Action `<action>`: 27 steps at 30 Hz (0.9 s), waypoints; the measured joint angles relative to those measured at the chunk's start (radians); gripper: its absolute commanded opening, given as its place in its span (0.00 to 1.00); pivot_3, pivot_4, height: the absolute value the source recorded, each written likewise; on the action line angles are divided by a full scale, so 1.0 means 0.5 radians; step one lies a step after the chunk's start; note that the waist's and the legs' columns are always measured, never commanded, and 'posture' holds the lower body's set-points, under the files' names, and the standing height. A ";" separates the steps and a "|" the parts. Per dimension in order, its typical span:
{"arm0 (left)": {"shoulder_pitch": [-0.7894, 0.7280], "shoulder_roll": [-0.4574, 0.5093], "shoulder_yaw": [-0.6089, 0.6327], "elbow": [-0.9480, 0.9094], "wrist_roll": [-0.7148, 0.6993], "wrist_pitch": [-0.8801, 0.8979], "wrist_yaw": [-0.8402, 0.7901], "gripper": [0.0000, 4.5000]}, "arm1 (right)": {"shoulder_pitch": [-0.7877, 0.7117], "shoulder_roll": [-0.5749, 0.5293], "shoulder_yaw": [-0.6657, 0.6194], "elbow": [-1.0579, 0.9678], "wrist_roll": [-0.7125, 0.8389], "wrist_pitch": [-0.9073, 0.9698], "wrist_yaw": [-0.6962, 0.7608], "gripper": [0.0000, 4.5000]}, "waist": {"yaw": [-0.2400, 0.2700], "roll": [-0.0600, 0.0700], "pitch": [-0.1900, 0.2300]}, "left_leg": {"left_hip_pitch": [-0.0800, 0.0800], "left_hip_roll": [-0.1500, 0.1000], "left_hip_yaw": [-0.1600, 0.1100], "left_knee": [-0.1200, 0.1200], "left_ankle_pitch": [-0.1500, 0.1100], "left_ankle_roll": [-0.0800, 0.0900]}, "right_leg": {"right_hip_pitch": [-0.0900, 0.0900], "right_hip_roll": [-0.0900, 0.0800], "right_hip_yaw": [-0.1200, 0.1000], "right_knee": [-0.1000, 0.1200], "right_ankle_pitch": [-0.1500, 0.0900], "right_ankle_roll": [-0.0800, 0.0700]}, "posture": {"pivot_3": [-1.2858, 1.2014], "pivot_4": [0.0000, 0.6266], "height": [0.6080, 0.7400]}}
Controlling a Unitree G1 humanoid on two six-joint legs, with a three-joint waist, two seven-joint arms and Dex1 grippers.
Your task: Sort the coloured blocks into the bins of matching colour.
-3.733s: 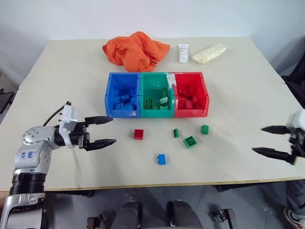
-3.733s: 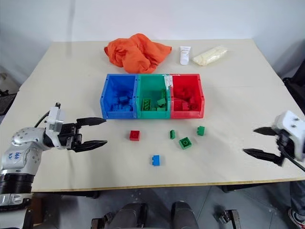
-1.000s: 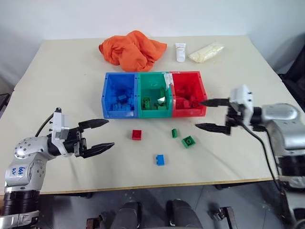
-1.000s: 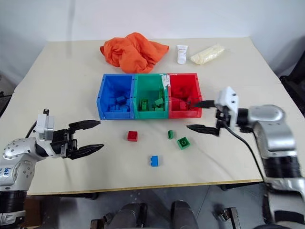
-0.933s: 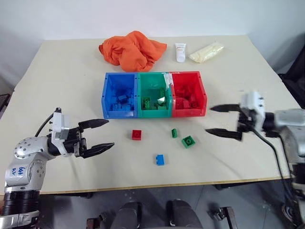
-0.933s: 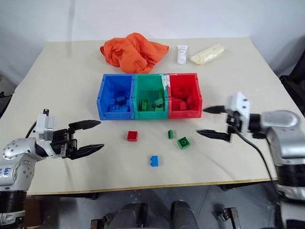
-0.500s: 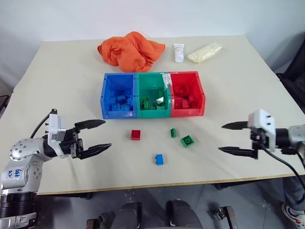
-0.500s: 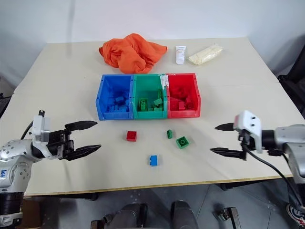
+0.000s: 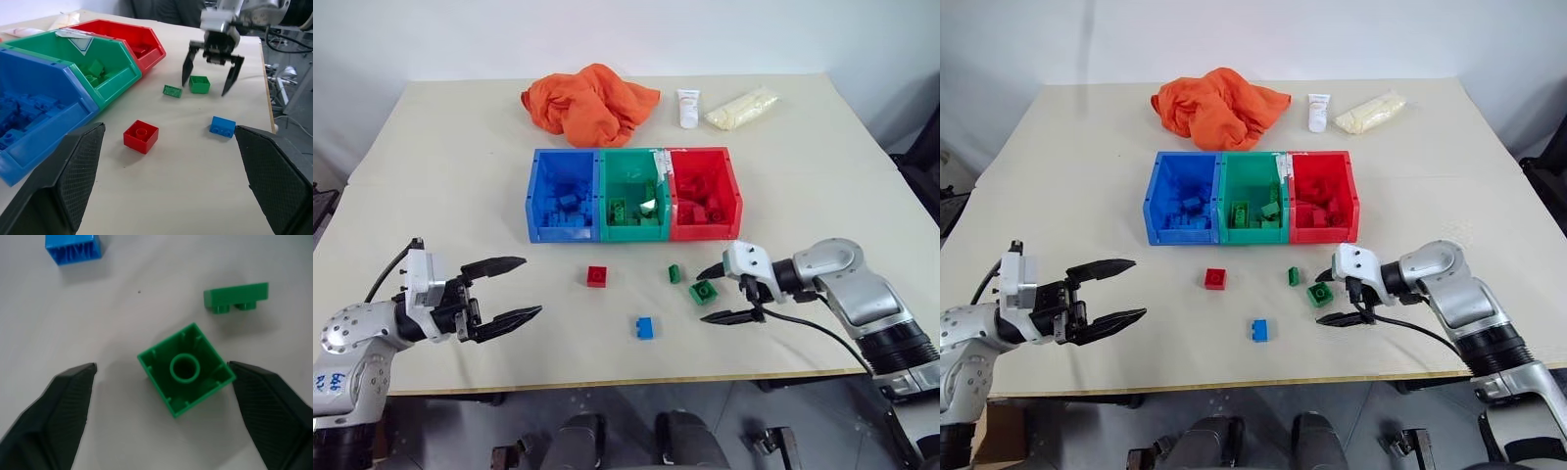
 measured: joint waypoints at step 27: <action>-0.160 -0.113 -0.145 0.076 0.018 -0.101 0.008 1.00 | -1.052 0.687 -0.107 0.802 -0.023 -0.054 -0.246 0.45 | -0.028 0.000 0.000 | 0.000 0.000 0.000 -0.001 0.000 -0.003 | -0.004 0.002 -0.002 0.006 0.000 0.000 | 0.52 0.24 1.00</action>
